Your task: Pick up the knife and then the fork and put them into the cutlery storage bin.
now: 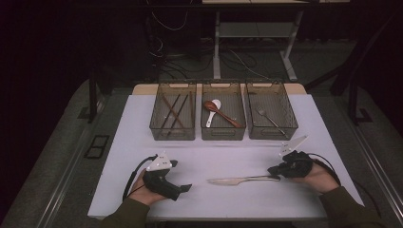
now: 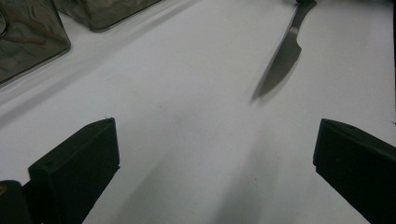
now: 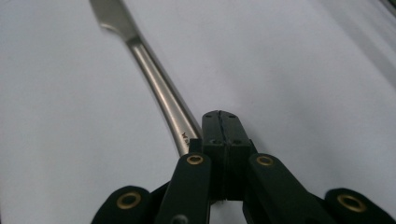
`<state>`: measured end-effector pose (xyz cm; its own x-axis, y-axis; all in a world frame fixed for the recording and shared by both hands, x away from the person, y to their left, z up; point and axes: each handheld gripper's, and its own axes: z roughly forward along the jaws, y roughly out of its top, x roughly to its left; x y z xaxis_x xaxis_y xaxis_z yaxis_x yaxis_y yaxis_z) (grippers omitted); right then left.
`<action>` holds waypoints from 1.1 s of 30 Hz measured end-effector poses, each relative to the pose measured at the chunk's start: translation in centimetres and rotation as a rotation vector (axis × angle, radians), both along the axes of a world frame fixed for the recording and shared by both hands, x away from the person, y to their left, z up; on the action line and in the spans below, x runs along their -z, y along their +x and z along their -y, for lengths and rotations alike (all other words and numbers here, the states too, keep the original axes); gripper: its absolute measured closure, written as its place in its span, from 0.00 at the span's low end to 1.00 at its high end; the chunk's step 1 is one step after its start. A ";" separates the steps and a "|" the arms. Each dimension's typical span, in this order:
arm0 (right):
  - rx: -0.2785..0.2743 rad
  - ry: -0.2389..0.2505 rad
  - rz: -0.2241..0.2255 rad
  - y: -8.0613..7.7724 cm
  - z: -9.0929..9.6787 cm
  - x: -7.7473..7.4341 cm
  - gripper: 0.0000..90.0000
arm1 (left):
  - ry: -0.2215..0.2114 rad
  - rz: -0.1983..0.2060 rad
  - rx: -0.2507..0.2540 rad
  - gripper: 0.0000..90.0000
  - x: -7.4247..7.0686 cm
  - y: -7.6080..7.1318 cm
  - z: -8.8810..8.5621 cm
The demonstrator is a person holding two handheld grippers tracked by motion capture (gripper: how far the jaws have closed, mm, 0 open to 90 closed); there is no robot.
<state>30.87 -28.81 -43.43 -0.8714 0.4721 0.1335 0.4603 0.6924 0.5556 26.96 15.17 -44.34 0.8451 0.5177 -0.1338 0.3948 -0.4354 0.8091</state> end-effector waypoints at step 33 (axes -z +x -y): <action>0.018 -0.109 -0.011 -0.7 -3.0 -3.0 0.55 | -0.006 0.004 0.008 0.00 0.0 -0.1 -0.1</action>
